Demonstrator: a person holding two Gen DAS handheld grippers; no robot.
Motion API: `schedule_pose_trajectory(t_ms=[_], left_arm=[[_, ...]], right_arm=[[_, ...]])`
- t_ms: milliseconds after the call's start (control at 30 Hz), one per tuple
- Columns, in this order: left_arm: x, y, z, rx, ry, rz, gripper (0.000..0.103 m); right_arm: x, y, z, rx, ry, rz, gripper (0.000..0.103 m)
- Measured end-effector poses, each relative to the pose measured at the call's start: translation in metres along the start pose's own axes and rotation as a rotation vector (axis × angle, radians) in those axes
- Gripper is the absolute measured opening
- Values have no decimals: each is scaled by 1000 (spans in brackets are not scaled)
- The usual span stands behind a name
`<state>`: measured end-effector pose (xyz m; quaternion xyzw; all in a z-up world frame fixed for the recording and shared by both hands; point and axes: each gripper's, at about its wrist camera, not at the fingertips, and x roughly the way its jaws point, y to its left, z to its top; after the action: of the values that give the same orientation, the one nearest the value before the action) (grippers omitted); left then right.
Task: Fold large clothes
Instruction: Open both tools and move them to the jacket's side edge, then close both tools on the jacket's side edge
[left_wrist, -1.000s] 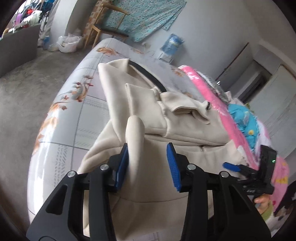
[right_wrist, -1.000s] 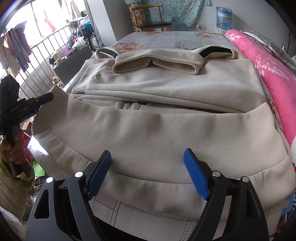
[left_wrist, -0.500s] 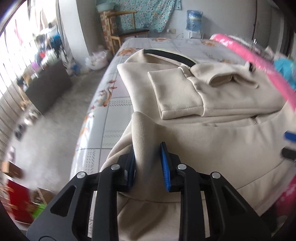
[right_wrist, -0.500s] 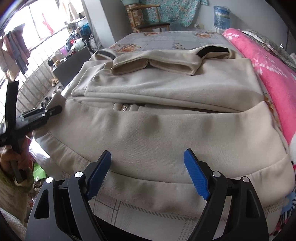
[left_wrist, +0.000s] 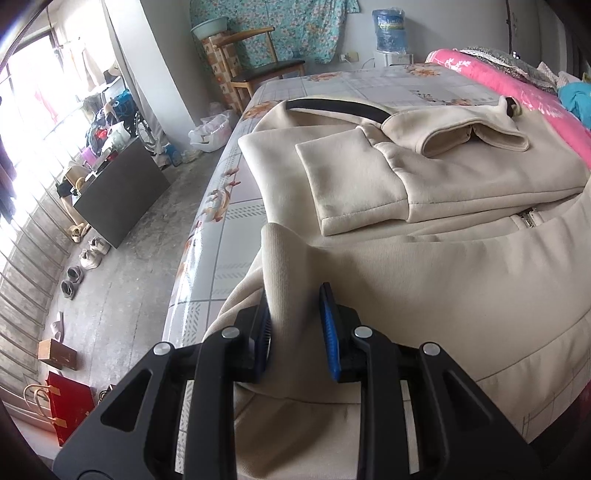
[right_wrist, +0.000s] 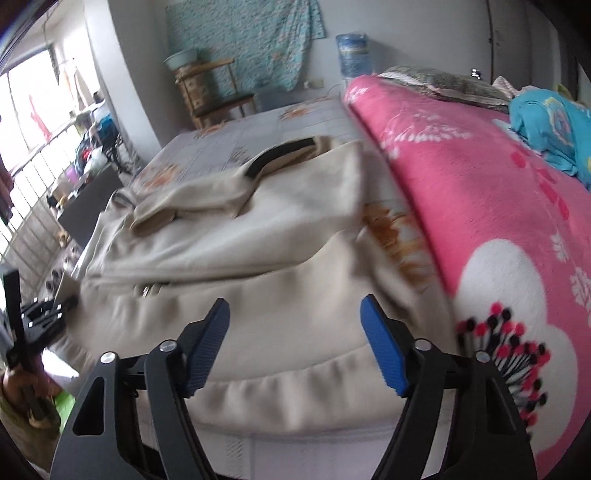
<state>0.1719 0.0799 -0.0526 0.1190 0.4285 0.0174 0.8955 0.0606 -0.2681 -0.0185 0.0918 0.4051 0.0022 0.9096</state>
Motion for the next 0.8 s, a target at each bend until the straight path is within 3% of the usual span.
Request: schedule_pose_trajectory(t_ms=[233, 400, 800], left_arm=[[1, -4, 1, 4, 2, 3, 24], [2, -3, 1, 10, 1, 1, 24], [2, -4, 3, 13, 16, 3, 24]], right_arm=[[30, -18, 19, 20, 10, -14, 56], [46, -29, 13, 63, 54, -27, 48], [38, -30, 3, 29, 73, -2, 47]])
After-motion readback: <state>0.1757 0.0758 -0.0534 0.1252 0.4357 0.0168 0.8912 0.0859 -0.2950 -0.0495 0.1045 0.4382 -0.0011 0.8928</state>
